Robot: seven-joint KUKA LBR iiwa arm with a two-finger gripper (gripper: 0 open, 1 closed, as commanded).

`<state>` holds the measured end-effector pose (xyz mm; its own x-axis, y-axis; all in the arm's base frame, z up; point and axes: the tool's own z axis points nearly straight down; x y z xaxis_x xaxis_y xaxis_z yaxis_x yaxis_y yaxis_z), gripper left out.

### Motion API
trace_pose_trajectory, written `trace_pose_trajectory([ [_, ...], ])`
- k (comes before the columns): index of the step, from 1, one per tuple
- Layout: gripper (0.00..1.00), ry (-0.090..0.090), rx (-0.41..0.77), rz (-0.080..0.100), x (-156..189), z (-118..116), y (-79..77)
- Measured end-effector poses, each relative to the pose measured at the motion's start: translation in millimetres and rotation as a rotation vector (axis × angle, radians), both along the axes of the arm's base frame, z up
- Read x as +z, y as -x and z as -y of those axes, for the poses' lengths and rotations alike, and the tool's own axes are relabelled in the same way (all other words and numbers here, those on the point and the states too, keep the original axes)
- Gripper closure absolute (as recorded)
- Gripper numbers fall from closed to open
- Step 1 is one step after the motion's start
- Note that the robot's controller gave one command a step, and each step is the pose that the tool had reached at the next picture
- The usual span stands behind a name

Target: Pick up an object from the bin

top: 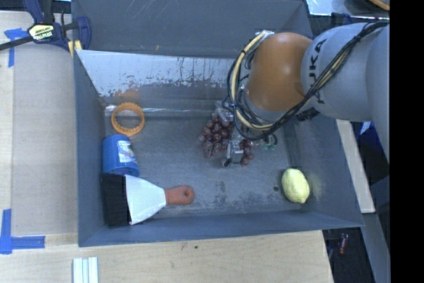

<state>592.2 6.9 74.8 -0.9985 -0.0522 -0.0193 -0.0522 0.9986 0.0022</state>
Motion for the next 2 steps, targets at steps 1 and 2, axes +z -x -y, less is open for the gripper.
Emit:
trace_pose_trajectory([
  [1, 0.00, 0.006, 0.308, 0.008, -2.5, -1.6, -14.7],
  [2, 1.00, 0.000, 0.019, 0.021, 4.2, -0.1, -7.9],
])
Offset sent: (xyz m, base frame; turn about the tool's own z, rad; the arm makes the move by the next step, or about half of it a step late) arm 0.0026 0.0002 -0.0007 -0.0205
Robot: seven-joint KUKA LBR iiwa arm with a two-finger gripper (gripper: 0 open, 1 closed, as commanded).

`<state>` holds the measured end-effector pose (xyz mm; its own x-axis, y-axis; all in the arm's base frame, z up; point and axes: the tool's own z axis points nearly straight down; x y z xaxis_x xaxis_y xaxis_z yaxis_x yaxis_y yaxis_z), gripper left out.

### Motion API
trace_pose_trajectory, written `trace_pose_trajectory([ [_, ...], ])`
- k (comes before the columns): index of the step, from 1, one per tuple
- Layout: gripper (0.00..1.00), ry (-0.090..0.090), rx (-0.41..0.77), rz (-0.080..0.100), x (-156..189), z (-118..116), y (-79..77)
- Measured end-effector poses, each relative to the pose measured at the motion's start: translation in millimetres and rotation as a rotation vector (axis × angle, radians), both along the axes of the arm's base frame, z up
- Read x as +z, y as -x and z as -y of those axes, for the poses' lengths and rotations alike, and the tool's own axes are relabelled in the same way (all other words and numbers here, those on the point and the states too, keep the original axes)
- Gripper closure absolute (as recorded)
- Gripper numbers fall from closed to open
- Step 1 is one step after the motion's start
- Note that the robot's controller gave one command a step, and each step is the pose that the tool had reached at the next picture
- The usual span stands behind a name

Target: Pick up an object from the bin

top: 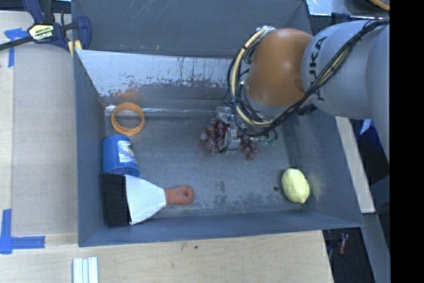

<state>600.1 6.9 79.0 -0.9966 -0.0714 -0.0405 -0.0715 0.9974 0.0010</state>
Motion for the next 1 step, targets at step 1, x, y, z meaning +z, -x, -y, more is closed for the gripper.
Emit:
trace_pose_trajectory([
  [1, 1.00, 0.000, 0.000, 0.000, 0.1, 0.0, 0.0],
])
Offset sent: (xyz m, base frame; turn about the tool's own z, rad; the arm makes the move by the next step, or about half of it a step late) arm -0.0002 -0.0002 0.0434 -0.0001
